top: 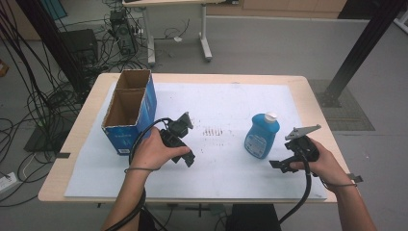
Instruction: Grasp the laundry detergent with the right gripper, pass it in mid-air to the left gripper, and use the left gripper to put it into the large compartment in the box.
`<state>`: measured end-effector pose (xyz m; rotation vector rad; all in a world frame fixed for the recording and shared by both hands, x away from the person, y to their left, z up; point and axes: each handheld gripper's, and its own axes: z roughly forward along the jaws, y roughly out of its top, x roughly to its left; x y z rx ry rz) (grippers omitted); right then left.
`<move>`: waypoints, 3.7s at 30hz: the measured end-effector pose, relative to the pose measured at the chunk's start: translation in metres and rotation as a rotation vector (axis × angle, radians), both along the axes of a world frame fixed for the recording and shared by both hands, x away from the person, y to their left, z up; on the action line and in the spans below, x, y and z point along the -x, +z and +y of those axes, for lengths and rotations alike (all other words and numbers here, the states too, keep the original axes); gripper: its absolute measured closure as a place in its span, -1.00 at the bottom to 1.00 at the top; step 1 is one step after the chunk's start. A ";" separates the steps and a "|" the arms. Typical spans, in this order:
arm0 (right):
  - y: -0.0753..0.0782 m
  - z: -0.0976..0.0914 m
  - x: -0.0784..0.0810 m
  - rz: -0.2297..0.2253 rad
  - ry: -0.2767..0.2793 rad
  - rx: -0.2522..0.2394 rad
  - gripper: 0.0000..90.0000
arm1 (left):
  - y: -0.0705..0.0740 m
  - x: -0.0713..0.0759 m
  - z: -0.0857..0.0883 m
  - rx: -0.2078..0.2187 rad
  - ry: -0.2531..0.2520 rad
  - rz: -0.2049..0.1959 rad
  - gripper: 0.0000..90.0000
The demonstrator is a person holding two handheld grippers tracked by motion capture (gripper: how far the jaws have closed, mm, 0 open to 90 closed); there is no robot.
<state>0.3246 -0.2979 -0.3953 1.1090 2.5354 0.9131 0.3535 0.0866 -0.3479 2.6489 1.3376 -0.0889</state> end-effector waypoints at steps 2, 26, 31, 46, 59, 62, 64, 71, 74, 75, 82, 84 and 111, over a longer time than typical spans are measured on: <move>-0.002 0.000 0.001 -0.009 0.001 -0.009 -0.90 | -0.001 0.001 0.000 0.000 0.001 0.002 -0.84; -0.022 0.002 0.006 -0.124 -0.003 -0.164 -0.91 | -0.006 0.008 -0.002 0.027 0.002 0.011 -0.84; -0.025 0.001 0.007 -0.135 -0.004 -0.187 -0.91 | -0.007 0.009 -0.002 0.029 0.004 0.011 -0.84; -0.035 -0.001 0.007 -0.191 -0.022 -0.275 -0.92 | -0.013 0.010 -0.002 0.035 0.010 0.022 -0.84; -0.039 0.002 0.006 -0.246 -0.021 -0.329 -0.94 | -0.016 0.011 -0.001 0.034 0.012 0.029 -0.84; -0.040 0.004 0.005 -0.262 -0.020 -0.343 -0.94 | -0.016 0.012 0.000 0.036 0.011 0.029 -0.84; -0.040 0.005 0.004 -0.271 -0.022 -0.355 -0.93 | -0.016 0.012 0.000 0.035 0.014 0.028 -0.84; -0.042 0.007 0.001 -0.273 -0.024 -0.367 -0.93 | -0.015 0.012 0.001 0.041 0.015 0.027 -0.84; -0.043 0.008 0.000 -0.273 -0.023 -0.370 -0.93 | -0.015 0.012 0.000 0.041 0.014 0.028 -0.84; -0.043 0.008 0.000 -0.273 -0.023 -0.370 -0.93 | -0.015 0.012 0.000 0.041 0.014 0.028 -0.84; -0.046 0.012 -0.005 -0.272 -0.018 -0.376 -0.93 | -0.014 0.012 -0.001 0.041 0.011 0.024 -0.84; -0.046 0.013 -0.005 -0.272 -0.019 -0.376 -0.93 | -0.014 0.012 -0.001 0.041 0.009 0.026 -0.84; -0.051 0.026 -0.021 -0.293 -0.041 -0.368 -0.93 | -0.018 0.014 -0.002 0.052 0.005 0.037 -0.84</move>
